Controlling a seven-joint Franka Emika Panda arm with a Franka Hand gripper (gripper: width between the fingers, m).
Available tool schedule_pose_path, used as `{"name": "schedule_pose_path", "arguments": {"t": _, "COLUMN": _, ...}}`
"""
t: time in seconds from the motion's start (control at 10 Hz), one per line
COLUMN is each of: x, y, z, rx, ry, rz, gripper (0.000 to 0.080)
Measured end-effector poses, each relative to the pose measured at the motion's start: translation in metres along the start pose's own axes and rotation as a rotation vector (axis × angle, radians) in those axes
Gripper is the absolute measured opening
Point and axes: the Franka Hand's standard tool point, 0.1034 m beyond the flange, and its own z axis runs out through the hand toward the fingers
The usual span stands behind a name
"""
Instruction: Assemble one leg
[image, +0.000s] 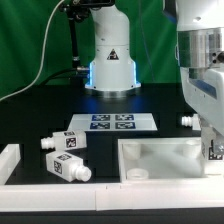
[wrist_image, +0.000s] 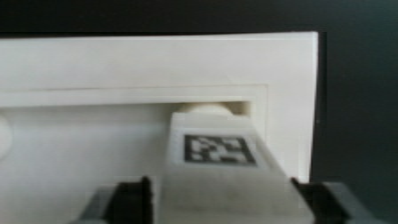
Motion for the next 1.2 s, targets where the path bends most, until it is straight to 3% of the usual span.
{"name": "schedule_pose_path", "arguments": {"t": 0.1, "x": -0.0021, "y": -0.0006, "z": -0.0009, "rx": 0.001, "ry": -0.001, "rz": -0.189, "gripper": 0.0489}}
{"name": "schedule_pose_path", "arguments": {"t": 0.2, "x": -0.0062, "y": 0.0000, "z": -0.0012, "rx": -0.002, "ry": -0.006, "rz": -0.336, "gripper": 0.0614}}
{"name": "schedule_pose_path", "arguments": {"t": 0.3, "x": -0.0096, "y": 0.0016, "z": -0.0007, "rx": -0.011, "ry": -0.010, "rz": -0.408, "gripper": 0.0640}}
{"name": "schedule_pose_path", "arguments": {"t": 0.6, "x": -0.0057, "y": 0.0017, "z": -0.0003, "rx": -0.012, "ry": -0.004, "rz": -0.588, "gripper": 0.0648}}
{"name": "schedule_pose_path", "arguments": {"t": 0.8, "x": -0.0024, "y": 0.0017, "z": 0.0000, "rx": -0.032, "ry": 0.023, "rz": -0.864, "gripper": 0.0649}}
{"name": "schedule_pose_path", "arguments": {"t": 1.0, "x": -0.0020, "y": 0.0018, "z": 0.0000, "rx": -0.031, "ry": 0.024, "rz": -0.793, "gripper": 0.0649}}
{"name": "schedule_pose_path", "arguments": {"t": 1.1, "x": -0.0019, "y": 0.0018, "z": 0.0000, "rx": -0.031, "ry": 0.025, "rz": -0.789, "gripper": 0.0556}}
{"name": "schedule_pose_path", "arguments": {"t": 1.2, "x": -0.0023, "y": 0.0018, "z": 0.0001, "rx": -0.030, "ry": 0.024, "rz": -0.718, "gripper": 0.0556}}
